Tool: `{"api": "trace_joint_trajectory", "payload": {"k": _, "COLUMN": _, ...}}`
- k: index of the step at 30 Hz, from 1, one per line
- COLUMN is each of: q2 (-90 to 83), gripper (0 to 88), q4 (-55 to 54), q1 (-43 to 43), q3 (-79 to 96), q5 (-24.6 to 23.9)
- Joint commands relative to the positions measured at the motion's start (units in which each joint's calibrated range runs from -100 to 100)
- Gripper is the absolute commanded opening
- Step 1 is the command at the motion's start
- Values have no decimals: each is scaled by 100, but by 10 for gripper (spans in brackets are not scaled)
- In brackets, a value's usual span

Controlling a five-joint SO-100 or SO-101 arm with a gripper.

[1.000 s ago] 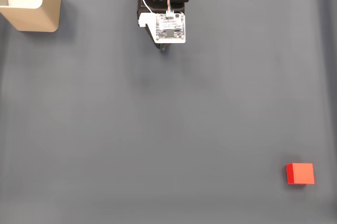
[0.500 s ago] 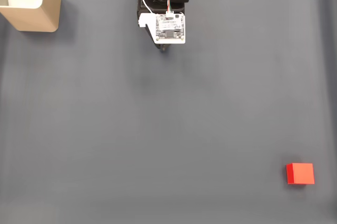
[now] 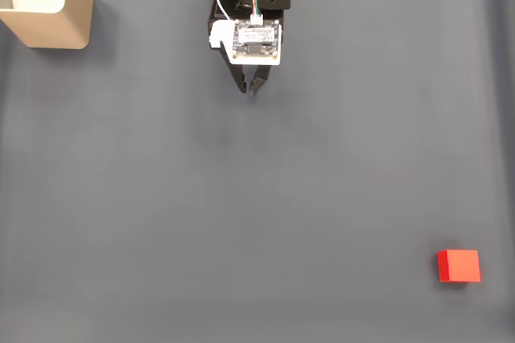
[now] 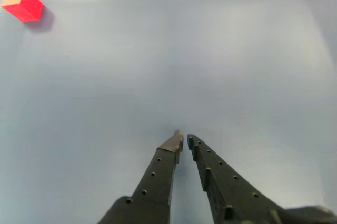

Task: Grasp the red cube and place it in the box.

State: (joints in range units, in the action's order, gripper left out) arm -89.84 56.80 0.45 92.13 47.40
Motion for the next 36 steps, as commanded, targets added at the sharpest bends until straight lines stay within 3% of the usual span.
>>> {"api": "trace_joint_trajectory", "payload": {"k": 1, "q2": 613, "gripper": 0, "q4": -238, "q1": 90, "q3": -837, "q5": -15}}
{"api": "trace_joint_trajectory", "payload": {"k": 36, "q2": 6107, "gripper": 7, "q4": -910, "q1": 1561, "q3": -6212, "q5": 357}}
